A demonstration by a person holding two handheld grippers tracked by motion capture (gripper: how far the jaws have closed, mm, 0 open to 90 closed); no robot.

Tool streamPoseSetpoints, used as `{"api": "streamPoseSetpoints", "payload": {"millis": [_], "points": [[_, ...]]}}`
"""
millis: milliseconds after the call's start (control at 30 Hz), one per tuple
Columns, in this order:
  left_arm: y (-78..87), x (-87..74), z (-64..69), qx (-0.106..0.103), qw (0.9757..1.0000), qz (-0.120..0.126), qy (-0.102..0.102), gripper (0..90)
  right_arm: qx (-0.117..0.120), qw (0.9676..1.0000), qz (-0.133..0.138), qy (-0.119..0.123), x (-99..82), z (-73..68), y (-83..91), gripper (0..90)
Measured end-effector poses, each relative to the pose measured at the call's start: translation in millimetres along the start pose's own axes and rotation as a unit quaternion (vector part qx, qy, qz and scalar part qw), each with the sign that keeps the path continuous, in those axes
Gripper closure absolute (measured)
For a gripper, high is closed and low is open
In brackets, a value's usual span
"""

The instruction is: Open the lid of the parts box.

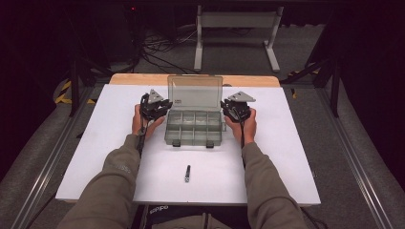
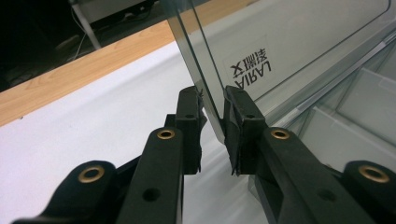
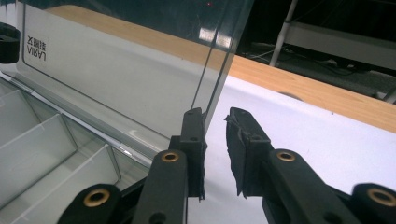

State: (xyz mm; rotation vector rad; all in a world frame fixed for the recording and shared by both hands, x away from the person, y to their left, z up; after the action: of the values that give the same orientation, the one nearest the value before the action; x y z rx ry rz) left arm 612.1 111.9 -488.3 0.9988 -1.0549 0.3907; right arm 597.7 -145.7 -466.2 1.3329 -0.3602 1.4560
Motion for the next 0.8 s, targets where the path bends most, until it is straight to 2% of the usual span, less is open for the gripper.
{"api": "streamPoseSetpoints", "payload": {"millis": [133, 300, 400, 667, 767, 800], "points": [[-1.0, -0.8, -0.4, -0.002, 1.0, -0.001, 0.0, 75.7, 0.003, 1.0, 0.001, -0.004, -0.8, 0.4, -1.2, 75.7], [-2.1, -3.1, -0.6, -0.004, 0.9999, -0.01, -0.001, 74.2, 0.01, 0.9997, -0.003, -0.022, -4.7, -0.2, -2.9, 76.3], [-2.5, -4.2, -1.0, -0.014, 0.9998, -0.01, 0.006, 74.4, 0.01, 0.9997, -0.005, -0.022, -6.0, 0.5, -3.3, 76.5], [-1.9, -4.9, -1.0, -0.009, 0.9998, -0.014, 0.005, 75.4, 0.014, 0.9996, -0.003, -0.023, -3.3, -2.8, -1.1, 75.8], [-1.8, -5.2, -0.4, -0.009, 0.9998, -0.014, 0.008, 75.7, 0.019, 0.9997, 0.003, -0.013, 1.6, -5.3, -0.2, 76.0], [-1.7, -5.2, -0.2, -0.008, 0.9998, -0.015, 0.008, 75.7, 0.021, 0.9998, -0.004, -0.005, 0.9, -6.2, -1.8, 75.9]]}}
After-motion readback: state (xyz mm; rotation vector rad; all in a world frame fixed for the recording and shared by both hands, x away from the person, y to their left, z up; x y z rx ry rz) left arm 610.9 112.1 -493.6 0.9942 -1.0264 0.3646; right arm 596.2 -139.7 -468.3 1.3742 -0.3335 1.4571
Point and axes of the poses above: each handheld gripper's, and its own axes: y roughly backward along the jaws, x roughly out of its top, z roughly to its right, the point moved 8 cm from there along -y, roughly forward along the jaws, and after that the axes turned 15 degrees about y, right-handed, at the moved point
